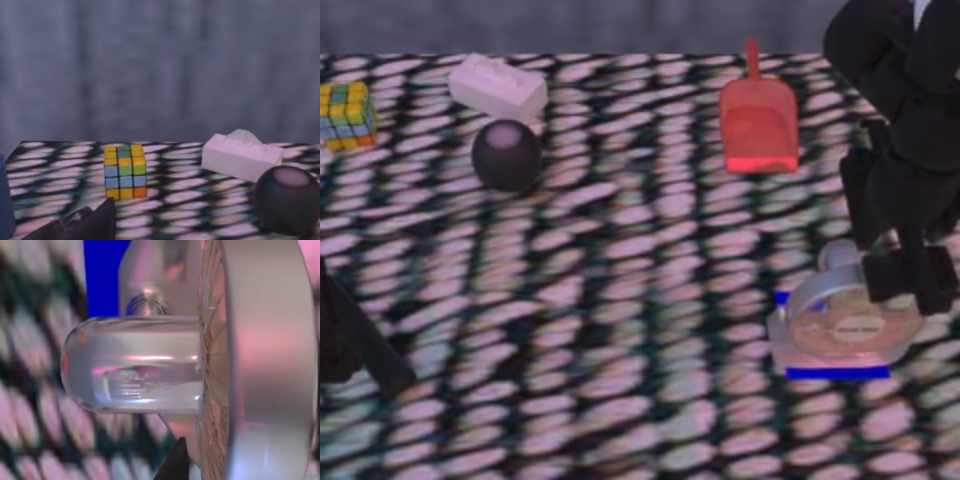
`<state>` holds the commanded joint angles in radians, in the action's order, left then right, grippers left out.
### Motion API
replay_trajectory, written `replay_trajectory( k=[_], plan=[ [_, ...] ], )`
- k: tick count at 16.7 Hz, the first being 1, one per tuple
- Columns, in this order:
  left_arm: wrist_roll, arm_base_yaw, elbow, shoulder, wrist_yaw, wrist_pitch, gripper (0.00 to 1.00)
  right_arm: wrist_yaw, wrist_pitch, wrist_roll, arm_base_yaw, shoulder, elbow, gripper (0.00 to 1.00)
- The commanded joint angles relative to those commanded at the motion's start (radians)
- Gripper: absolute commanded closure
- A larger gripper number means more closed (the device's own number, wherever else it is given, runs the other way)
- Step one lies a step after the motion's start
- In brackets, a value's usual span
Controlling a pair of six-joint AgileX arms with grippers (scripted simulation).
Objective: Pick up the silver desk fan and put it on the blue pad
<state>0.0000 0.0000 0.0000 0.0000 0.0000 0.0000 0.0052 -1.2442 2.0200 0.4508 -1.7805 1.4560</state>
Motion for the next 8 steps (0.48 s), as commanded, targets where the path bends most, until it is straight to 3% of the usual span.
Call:
replay_trajectory(
  k=[2,8],
  plan=[
    [0.0,0.0,0.0,0.0,0.0,0.0,0.0,0.0,0.0,0.0,0.0,0.0,0.0,0.02],
    [0.0,0.0,0.0,0.0,0.0,0.0,0.0,0.0,0.0,0.0,0.0,0.0,0.0,0.0]
  ],
)
